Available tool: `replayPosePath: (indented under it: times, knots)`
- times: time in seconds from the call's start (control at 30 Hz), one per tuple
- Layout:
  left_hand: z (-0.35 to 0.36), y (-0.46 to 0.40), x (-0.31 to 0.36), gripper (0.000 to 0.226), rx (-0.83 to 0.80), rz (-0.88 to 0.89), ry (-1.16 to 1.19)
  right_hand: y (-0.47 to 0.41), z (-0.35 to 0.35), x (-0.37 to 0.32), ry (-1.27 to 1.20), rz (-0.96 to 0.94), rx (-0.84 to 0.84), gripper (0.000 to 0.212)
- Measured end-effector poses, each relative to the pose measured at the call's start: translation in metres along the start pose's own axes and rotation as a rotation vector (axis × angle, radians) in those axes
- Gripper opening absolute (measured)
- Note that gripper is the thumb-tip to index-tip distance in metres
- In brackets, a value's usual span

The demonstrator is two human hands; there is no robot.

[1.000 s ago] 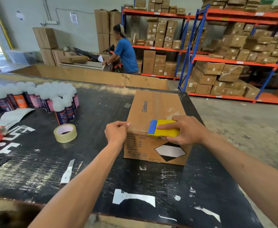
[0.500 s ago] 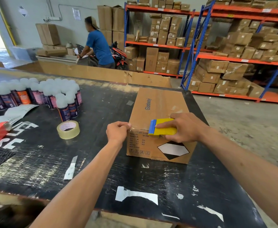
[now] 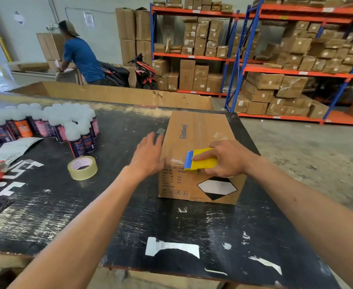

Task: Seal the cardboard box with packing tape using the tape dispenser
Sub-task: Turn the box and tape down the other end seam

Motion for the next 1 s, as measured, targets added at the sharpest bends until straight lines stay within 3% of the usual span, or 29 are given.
replayPosePath:
  times: [0.1,0.2,0.33,0.43,0.77,1.0]
  knots:
    - [-0.001,-0.025,0.031,0.06,-0.009,0.413,-0.082,-0.002,-0.001,-0.001,0.009,0.002,-0.013,0.052]
    - [0.016,-0.04,0.037,0.062,-0.128,0.546,-0.125,-0.004,-0.002,0.0,0.011,0.003,-0.019,0.053]
    - [0.055,-0.025,0.022,0.084,-0.197,0.479,0.033,-0.004,-0.002,0.0,0.012,0.001,-0.014,0.052]
    - [0.067,-0.02,0.014,0.079,-0.152,0.411,0.064,-0.003,-0.002,-0.001,0.03,-0.011,-0.001,0.05]
    - [0.073,-0.024,0.013,0.08,-0.177,0.474,0.014,0.008,-0.003,0.005,0.072,-0.063,0.039,0.05]
    - [0.068,-0.024,0.017,0.074,-0.172,0.468,0.015,0.044,0.002,0.077,0.126,-0.008,-0.014,0.051]
Point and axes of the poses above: each hand's wrist, its own y-axis away from the middle knuckle, its own z-axis out of the palm, x = y × z, the point moved 7 cm from there along -y, towards the middle knuckle, and after that the axes turned 15 degrees about z, right-handed, at the moved point
